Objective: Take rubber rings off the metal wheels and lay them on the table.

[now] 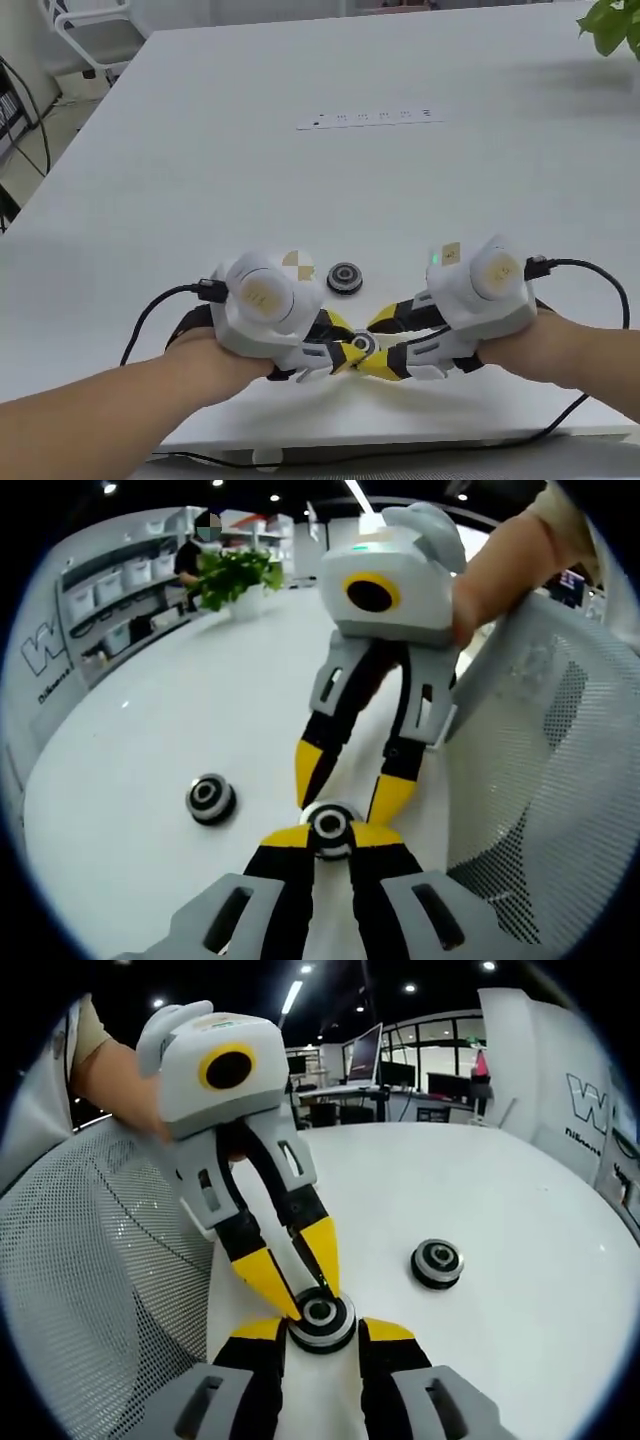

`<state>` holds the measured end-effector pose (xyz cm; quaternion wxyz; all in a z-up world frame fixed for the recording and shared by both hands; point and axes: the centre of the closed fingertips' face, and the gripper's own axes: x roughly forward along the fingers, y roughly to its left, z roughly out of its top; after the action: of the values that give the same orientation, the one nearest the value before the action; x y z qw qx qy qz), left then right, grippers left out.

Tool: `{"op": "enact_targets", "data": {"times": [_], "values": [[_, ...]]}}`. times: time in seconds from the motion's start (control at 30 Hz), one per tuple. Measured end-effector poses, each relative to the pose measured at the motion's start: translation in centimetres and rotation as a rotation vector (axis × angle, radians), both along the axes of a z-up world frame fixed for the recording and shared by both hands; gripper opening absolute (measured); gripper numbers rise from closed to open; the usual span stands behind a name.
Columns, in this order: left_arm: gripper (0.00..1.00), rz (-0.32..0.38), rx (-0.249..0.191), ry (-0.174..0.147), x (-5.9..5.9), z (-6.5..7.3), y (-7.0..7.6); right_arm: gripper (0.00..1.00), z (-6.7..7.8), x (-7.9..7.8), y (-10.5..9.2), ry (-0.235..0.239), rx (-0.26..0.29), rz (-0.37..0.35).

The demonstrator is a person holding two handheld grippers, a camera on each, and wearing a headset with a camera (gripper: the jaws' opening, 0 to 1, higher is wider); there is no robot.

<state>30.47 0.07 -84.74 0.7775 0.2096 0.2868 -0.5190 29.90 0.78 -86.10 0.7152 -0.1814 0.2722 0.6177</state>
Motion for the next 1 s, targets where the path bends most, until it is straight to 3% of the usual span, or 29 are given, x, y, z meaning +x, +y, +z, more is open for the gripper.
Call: {"op": "enact_targets", "data": {"times": [0.13, 0.77, 0.87, 1.0], "values": [[0.13, 0.002, -0.002, -0.004, 0.0, 0.0, 0.0, 0.25, 0.0, 0.0, -0.1, -0.012, -0.007, 0.011], [0.13, 0.008, -0.012, -0.003, -0.1, 0.0, 0.1, 0.11, -0.2, -0.1, -1.5, 0.023, -0.014, 0.001], [0.13, 0.008, -0.013, -0.002, -0.1, 0.0, 0.1, 0.22, 0.1, 0.0, -1.3, 0.045, 0.009, -0.015], [0.13, 0.009, -0.014, -0.002, -0.1, 0.0, 0.1, 0.24, -0.3, -0.4, -0.9, 0.036, -0.007, 0.005]]}}
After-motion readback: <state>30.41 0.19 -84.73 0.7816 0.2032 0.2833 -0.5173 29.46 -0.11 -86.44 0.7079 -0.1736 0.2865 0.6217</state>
